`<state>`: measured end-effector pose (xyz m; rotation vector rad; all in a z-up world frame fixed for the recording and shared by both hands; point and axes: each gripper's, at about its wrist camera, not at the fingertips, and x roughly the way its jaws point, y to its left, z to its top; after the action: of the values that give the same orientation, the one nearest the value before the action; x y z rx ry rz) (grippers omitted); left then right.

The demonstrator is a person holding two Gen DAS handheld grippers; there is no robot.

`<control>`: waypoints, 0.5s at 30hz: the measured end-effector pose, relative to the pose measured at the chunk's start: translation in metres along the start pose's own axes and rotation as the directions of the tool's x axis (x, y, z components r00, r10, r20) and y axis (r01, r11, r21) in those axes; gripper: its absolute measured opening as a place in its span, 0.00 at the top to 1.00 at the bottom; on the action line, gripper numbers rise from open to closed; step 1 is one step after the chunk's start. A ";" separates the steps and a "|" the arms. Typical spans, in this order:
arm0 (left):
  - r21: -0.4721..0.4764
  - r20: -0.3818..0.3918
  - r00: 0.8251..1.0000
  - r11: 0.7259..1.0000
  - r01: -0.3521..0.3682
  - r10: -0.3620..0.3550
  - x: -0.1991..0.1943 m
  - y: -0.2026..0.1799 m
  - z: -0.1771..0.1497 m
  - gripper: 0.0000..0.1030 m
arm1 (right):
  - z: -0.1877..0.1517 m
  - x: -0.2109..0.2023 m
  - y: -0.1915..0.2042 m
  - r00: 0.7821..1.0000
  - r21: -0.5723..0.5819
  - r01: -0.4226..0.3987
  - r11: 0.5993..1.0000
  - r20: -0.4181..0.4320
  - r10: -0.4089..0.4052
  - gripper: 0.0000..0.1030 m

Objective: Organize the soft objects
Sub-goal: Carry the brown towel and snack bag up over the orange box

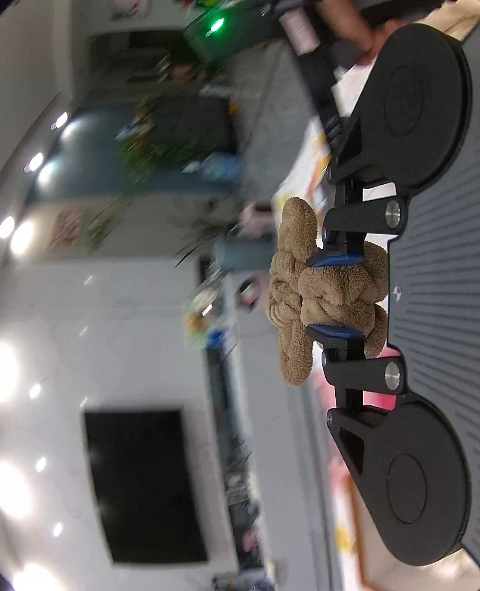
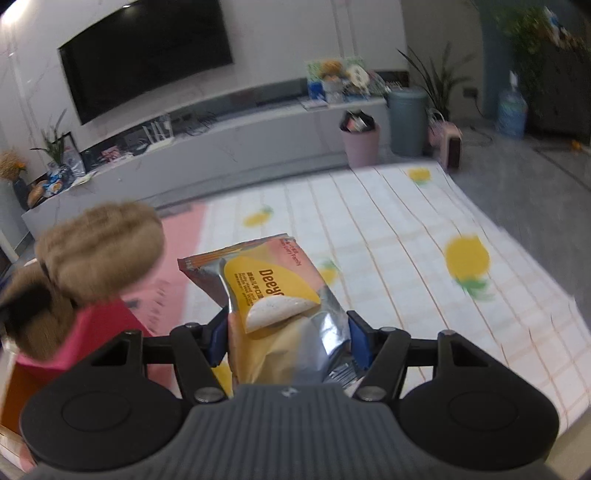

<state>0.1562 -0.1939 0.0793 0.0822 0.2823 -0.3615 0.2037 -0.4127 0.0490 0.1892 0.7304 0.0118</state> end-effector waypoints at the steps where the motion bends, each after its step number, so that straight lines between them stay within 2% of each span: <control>1: -0.008 0.012 1.000 1.000 -0.025 0.025 -0.002 0.013 0.008 0.66 | 0.008 -0.003 0.011 1.000 -0.011 -0.007 1.000 0.009 0.007 0.39; 6: -0.064 -0.001 0.988 0.986 -0.155 0.155 -0.016 0.083 0.028 0.66 | 0.042 -0.013 0.082 0.992 -0.058 -0.089 0.994 0.080 0.094 0.39; 7: -0.039 0.013 0.982 0.982 -0.185 0.186 -0.020 0.093 0.026 0.66 | 0.047 -0.013 0.097 0.988 -0.072 -0.118 0.990 0.088 0.124 0.39; 9: 0.007 -0.007 0.968 0.968 -0.250 0.250 -0.028 0.110 0.016 0.66 | 0.054 -0.012 0.133 0.977 -0.108 -0.174 0.979 0.102 0.185 0.39; 12: 0.026 -0.042 0.949 0.950 -0.311 0.312 -0.038 0.131 -0.002 0.66 | 0.059 -0.005 0.187 0.959 -0.170 -0.255 0.952 0.081 0.271 0.39; 15: 0.022 -0.111 0.925 0.931 -0.364 0.364 -0.042 0.147 -0.022 0.66 | 0.057 0.007 0.234 0.945 -0.228 -0.315 0.921 0.018 0.327 0.39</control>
<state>0.1661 -0.0404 0.0749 0.1538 0.3718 0.0139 0.2595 -0.1921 0.1268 0.0924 0.6297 0.3995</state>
